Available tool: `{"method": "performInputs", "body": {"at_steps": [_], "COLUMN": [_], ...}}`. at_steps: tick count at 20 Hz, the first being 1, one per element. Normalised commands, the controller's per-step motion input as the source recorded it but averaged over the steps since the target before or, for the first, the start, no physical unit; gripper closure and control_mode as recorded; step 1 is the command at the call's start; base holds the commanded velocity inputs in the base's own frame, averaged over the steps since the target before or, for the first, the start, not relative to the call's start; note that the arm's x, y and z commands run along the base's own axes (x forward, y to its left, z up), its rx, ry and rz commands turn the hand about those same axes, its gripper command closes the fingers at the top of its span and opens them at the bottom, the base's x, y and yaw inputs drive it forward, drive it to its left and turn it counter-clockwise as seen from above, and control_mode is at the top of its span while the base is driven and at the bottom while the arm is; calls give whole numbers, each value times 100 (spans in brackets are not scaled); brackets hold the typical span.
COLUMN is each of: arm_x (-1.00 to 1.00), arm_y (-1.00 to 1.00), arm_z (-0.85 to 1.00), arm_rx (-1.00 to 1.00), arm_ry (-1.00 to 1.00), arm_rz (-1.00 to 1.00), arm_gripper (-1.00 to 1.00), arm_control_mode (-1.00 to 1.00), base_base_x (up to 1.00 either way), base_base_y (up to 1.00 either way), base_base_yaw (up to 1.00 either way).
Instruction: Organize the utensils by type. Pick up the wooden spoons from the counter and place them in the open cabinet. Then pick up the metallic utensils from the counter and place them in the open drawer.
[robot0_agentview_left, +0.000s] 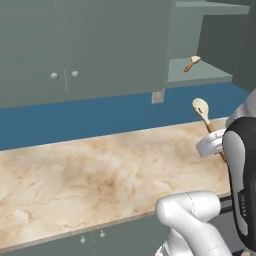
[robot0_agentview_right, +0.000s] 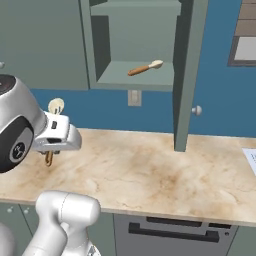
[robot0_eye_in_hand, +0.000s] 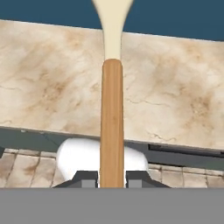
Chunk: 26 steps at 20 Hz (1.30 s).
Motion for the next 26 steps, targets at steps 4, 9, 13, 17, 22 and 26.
{"method": "performInputs", "body": {"at_steps": [4, 9, 13, 17, 22, 26], "arm_x": [13, 17, 16, 28, 32, 52], "arm_y": [-35, -16, -18, -22, -11, -2], "arm_z": [-1, 0, 3, 32, 35, 11], "arm_rx": [2, 8, 8, 4, 1, 3], "arm_ry": [1, -2, -1, -2, -15, -20], "arm_rz": [-11, -13, -21, -28, -23, -16], "arm_gripper": [100, 100, 100, 100, 100, 100], "arm_control_mode": [-100, -100, -100, -100, -100, -100], "base_base_x": [0, 0, 0, 0, 0, 0], "base_base_y": [0, 0, 0, 0, 0, 0], "base_base_yaw": [0, 0, 0, 0, 0, 0]}}
